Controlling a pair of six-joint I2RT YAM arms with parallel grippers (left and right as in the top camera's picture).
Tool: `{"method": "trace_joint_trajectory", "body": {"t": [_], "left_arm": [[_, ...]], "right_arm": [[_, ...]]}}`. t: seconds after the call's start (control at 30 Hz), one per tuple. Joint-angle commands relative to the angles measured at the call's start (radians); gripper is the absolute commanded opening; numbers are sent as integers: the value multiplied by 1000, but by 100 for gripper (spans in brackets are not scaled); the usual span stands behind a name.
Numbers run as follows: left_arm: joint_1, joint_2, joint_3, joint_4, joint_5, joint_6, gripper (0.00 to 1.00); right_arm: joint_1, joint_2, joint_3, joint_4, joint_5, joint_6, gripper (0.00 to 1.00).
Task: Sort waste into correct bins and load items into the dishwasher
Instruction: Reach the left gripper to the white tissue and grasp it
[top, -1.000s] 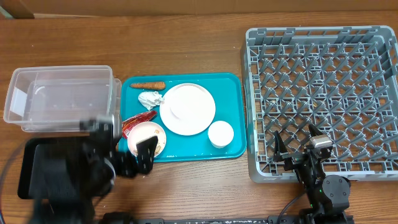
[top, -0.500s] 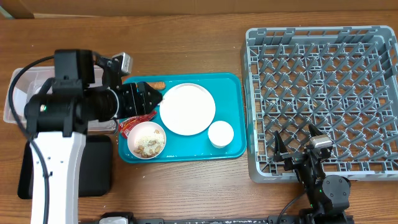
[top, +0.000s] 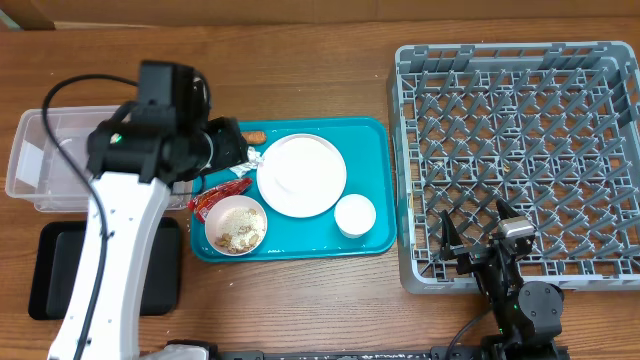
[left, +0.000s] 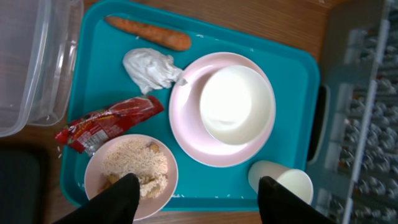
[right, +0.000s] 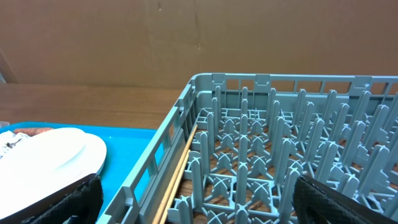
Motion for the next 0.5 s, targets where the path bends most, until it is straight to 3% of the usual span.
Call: {"method": "trace_joint_trajectory", "body": {"t": [0.0,0.47], "left_arm": [[-12,79,21,32,-101,-76,66],[-12,382,21,169,-129,-127,58]], "right_arm": [[5,-10,2,5,-4,-4,100],[5,-10,2,5,-4,-4,100]]}}
